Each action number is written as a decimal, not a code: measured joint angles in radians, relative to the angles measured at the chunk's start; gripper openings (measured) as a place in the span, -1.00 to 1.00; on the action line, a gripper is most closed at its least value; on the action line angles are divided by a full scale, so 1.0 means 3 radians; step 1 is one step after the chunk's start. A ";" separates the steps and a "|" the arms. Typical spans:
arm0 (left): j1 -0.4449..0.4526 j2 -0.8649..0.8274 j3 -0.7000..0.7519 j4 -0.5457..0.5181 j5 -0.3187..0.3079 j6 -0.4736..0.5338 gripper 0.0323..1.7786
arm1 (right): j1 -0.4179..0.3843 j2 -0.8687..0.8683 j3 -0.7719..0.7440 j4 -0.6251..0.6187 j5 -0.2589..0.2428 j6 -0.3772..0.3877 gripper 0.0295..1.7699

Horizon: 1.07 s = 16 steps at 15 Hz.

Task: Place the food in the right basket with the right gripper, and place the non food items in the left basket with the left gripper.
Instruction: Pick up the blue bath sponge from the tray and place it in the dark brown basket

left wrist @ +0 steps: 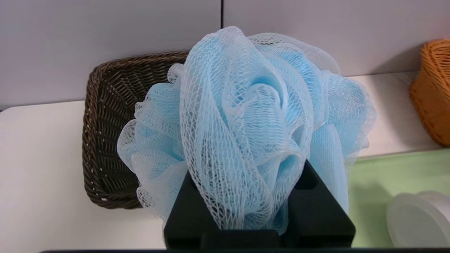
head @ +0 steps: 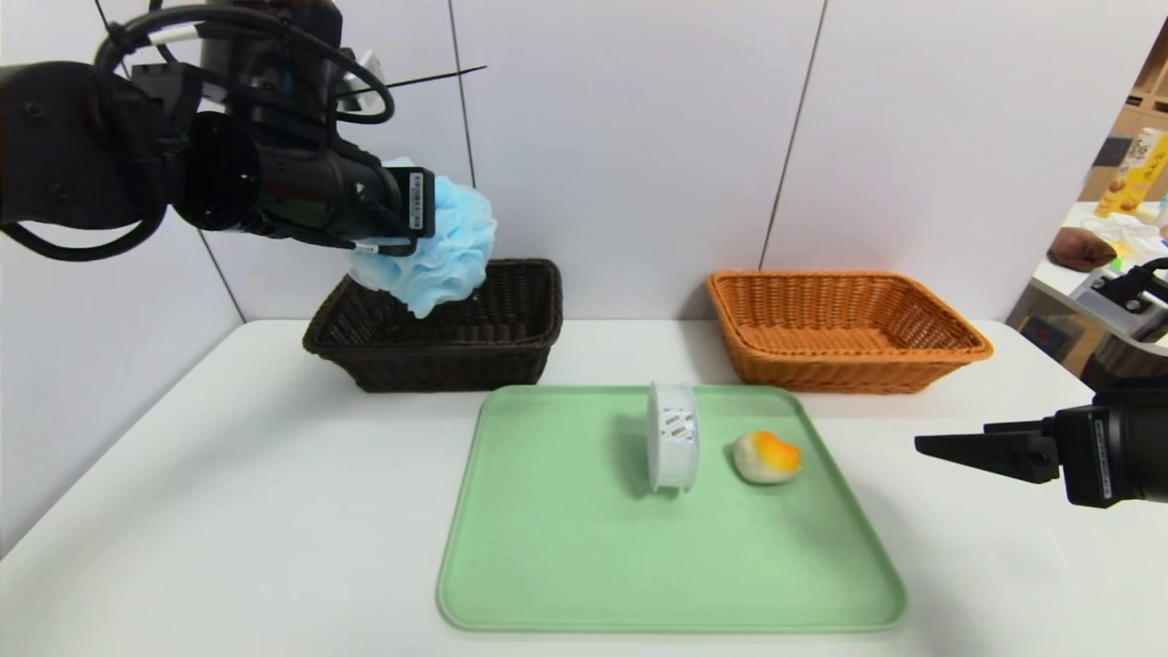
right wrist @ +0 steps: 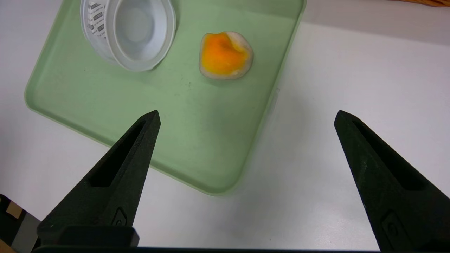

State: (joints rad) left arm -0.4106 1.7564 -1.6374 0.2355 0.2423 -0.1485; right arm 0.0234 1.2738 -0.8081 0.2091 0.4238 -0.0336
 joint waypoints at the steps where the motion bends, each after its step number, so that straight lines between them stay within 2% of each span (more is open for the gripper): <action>1: 0.0059 0.0084 -0.0043 -0.0004 -0.0001 0.0021 -0.56 | -0.0003 -0.0001 0.0009 -0.0010 -0.0002 0.0000 0.93; 10: 0.0626 0.0811 -0.0231 0.0000 -0.0033 0.0018 -0.58 | -0.0008 -0.0034 0.0045 0.0008 0.0000 0.0002 0.93; 16: 0.0702 0.0978 -0.0270 0.0030 -0.0091 -0.0028 -0.59 | -0.0008 -0.0047 0.0046 0.0005 -0.0001 0.0002 0.93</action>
State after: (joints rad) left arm -0.2000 2.0498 -1.7183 0.2447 0.2149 -0.1568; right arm 0.0211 1.2598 -0.7943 0.2106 0.4236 -0.0330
